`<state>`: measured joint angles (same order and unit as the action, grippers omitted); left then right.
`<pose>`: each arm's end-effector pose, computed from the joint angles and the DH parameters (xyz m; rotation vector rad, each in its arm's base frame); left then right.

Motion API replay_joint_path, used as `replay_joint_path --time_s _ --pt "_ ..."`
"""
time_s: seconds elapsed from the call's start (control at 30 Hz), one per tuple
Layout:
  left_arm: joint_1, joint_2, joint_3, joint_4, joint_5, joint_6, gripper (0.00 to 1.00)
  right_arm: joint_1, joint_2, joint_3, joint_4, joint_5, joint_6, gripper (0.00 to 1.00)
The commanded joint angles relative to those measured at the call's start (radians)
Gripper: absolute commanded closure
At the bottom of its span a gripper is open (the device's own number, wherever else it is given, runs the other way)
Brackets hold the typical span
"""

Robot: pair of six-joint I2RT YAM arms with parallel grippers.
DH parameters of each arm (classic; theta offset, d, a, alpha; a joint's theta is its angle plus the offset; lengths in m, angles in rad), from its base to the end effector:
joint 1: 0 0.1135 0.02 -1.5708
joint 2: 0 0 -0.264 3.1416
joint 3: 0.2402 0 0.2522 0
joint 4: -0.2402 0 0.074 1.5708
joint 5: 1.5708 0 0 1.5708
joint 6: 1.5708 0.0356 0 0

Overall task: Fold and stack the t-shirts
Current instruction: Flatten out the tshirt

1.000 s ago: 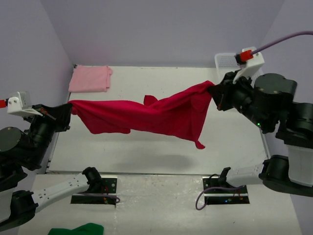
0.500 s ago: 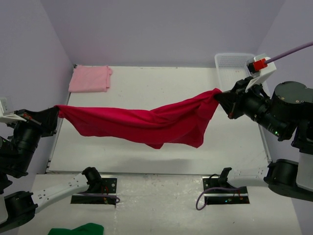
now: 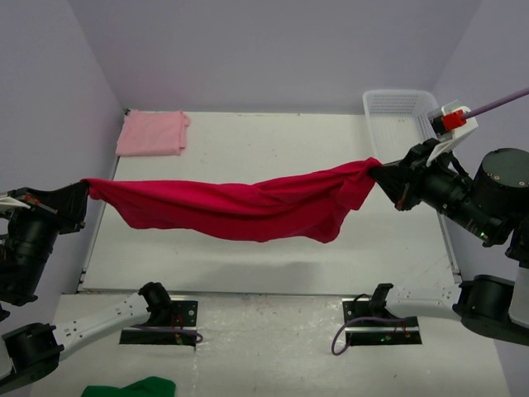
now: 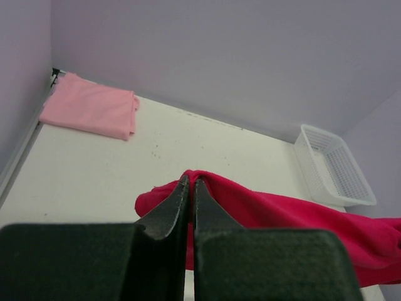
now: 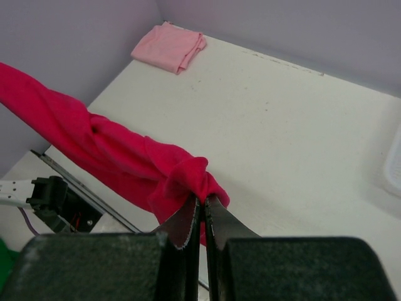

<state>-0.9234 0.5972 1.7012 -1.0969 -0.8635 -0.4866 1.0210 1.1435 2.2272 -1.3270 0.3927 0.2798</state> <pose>-0.0053 0.0518 0.5084 -0.3393 1.5458 -0.4332 0.0513 0.0577 0.5726 -0.3931 1.7895 0.5708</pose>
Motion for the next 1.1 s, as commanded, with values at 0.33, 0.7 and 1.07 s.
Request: replay_joint_path --time_s 0.33,0.7,1.07 --pt "-0.002 0.266 -0.225 -0.015 0.090 -0.064 1.00 -0.031 0.042 -0.205 0.103 0.115 -0.002 1.00" --pt "0.340 0.674 -0.503 0.361 0.408 0.074 0.97 -0.587 0.432 -0.267 0.322 -0.299 -0.148 1.00" --pt "0.506 0.769 -0.494 0.474 0.211 -0.001 0.00 -0.677 0.582 -0.194 0.363 -0.124 -0.087 0.14"
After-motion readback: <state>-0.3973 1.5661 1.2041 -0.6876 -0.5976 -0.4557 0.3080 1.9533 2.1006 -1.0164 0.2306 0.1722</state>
